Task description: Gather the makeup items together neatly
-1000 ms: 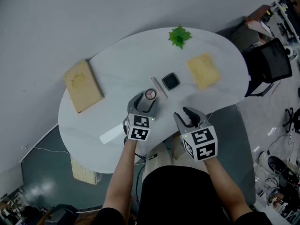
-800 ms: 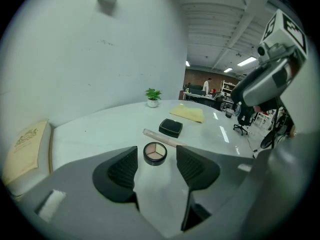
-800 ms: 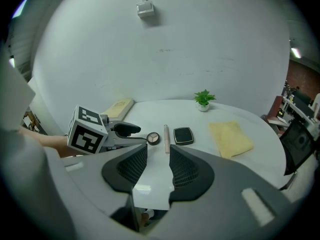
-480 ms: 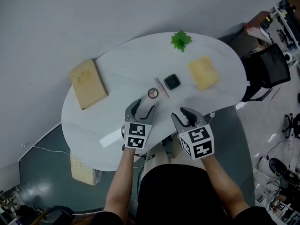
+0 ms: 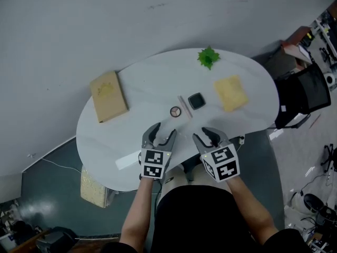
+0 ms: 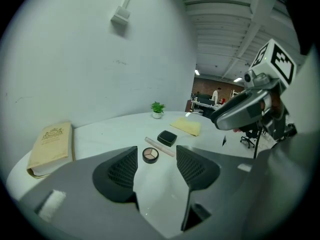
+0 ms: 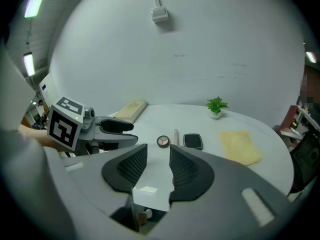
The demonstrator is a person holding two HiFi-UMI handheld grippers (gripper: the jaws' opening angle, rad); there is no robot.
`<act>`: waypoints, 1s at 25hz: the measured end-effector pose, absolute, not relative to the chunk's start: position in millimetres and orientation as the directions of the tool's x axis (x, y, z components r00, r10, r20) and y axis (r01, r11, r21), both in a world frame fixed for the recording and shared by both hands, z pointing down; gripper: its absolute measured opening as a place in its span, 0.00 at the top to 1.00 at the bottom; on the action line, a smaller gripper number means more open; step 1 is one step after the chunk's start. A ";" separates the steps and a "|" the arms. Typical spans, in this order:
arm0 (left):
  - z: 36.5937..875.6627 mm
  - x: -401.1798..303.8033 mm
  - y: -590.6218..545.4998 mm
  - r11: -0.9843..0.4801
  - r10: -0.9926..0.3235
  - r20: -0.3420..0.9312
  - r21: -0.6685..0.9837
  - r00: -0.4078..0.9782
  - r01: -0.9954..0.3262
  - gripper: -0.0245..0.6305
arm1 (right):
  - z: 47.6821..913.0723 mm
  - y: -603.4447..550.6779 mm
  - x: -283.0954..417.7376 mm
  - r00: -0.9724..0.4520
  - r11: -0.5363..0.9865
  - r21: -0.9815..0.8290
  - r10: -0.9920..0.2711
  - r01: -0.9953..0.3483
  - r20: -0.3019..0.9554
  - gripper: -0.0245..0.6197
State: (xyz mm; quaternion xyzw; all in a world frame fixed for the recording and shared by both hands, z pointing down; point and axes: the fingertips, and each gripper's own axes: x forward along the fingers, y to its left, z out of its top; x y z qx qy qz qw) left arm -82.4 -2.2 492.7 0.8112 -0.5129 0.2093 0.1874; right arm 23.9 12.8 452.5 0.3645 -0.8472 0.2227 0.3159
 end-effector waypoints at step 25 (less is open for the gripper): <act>385.2 8.0 63.1 -0.238 -0.891 0.385 0.057 0.242 -0.970 0.65 | 390.1 30.6 81.2 -0.742 0.823 -0.142 -0.404 -0.550 0.535 0.79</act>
